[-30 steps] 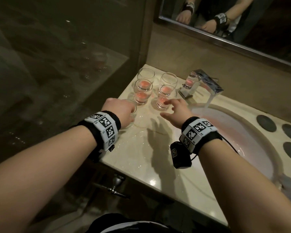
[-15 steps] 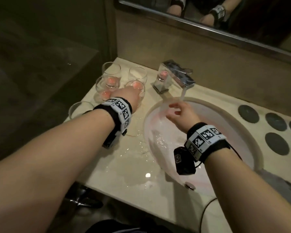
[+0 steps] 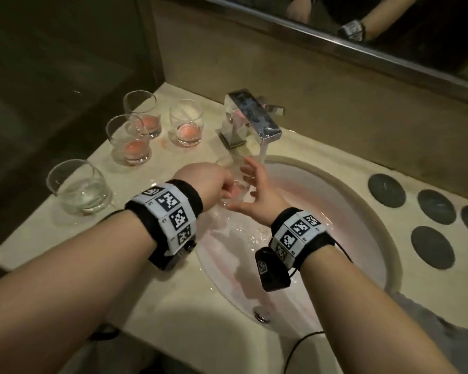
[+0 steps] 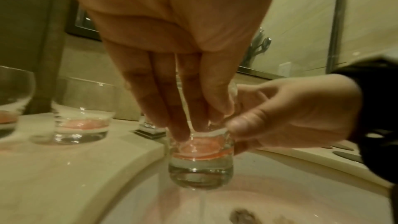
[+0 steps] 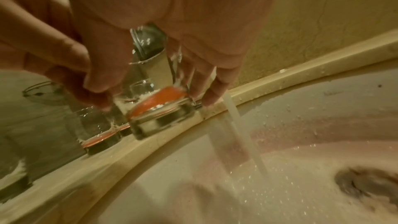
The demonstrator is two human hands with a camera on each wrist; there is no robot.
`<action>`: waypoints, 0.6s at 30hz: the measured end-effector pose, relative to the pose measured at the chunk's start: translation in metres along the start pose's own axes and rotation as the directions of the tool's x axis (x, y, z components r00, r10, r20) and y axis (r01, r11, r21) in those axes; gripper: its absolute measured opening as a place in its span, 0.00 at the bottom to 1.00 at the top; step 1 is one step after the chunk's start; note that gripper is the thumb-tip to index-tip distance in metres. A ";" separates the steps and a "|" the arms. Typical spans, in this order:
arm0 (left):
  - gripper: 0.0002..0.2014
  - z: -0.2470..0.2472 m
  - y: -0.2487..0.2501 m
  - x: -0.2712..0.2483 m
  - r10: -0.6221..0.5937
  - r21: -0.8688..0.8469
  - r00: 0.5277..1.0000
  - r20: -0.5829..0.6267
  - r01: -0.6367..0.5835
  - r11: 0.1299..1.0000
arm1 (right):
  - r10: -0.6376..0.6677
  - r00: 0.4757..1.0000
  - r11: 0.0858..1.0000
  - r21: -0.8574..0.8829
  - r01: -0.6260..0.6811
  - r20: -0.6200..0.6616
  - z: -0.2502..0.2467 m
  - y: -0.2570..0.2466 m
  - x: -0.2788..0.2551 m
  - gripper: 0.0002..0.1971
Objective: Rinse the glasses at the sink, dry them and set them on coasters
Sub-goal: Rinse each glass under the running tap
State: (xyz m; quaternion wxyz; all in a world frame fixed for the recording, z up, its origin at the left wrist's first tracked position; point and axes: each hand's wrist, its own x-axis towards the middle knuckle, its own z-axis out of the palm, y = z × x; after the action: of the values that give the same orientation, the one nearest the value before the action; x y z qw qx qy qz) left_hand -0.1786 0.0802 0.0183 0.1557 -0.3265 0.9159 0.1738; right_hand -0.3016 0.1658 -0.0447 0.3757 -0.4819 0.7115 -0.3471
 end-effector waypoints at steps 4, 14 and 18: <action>0.11 0.013 0.025 0.005 0.001 -0.120 0.996 -0.090 -0.012 0.993 | 0.019 0.999 0.990 0.139 -0.013 -0.038 -0.014 0.017 0.002 0.51; 0.16 0.037 0.003 0.001 -0.324 -0.469 0.918 -0.230 0.187 0.863 | 0.192 0.971 0.971 0.173 -0.167 -0.144 -0.040 0.041 0.032 0.46; 0.14 0.036 -0.008 0.011 -0.338 -0.454 0.917 -0.211 0.214 0.865 | 0.183 0.979 0.968 0.190 -0.164 -0.086 -0.044 0.044 0.039 0.46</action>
State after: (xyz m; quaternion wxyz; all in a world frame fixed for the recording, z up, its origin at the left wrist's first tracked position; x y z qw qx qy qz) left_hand -0.1753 0.0840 -0.0199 -0.0276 -0.5026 0.8123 0.2947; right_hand -0.3687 0.1475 -0.0687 0.4099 -0.3629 0.7347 -0.4007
